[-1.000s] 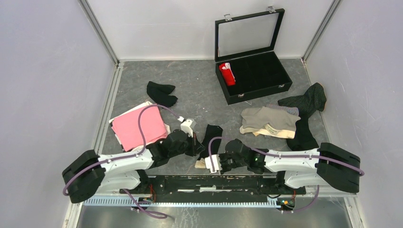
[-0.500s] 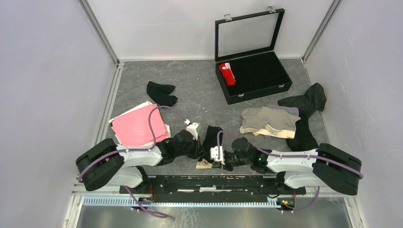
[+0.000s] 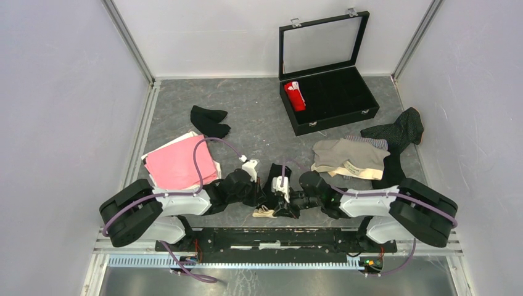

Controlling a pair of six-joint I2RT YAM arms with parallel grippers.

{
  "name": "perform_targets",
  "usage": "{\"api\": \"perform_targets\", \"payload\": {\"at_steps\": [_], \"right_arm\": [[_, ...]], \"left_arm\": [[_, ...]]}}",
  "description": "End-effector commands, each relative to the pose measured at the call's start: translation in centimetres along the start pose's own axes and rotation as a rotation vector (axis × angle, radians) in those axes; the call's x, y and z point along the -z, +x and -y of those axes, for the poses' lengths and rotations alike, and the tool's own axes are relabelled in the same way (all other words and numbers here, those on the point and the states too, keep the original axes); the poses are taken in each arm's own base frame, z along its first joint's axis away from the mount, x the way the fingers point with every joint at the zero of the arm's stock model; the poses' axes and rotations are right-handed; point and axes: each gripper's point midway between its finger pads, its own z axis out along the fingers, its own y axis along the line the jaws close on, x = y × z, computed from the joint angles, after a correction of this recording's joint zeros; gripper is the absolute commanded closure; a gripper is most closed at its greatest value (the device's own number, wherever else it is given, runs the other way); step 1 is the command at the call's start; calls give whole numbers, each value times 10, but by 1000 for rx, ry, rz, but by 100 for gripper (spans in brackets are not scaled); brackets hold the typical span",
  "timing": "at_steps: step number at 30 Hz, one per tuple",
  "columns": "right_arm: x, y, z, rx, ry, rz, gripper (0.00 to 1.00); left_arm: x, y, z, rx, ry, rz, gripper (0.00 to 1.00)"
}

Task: Roll the underwear
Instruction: Roll the underwear to the center of the board.

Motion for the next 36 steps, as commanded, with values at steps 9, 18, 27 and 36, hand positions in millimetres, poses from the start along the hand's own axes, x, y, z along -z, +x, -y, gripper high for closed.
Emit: {"api": "perform_targets", "payload": {"at_steps": [9,18,27,36], "right_arm": [[-2,13,26,-270,54,-95,100],[2,26,33,-391,80,-110,100],[10,39,46,-459,197,-145,100],[8,58,55,-519,255,-211,100]], "left_arm": [[1,-3,-9,-18,-35,25,98],[1,-2,-11,-9,-48,20,98],[4,-9,-22,15,-120,57,98],[16,-34,-11,28,-127,125,98]]}}
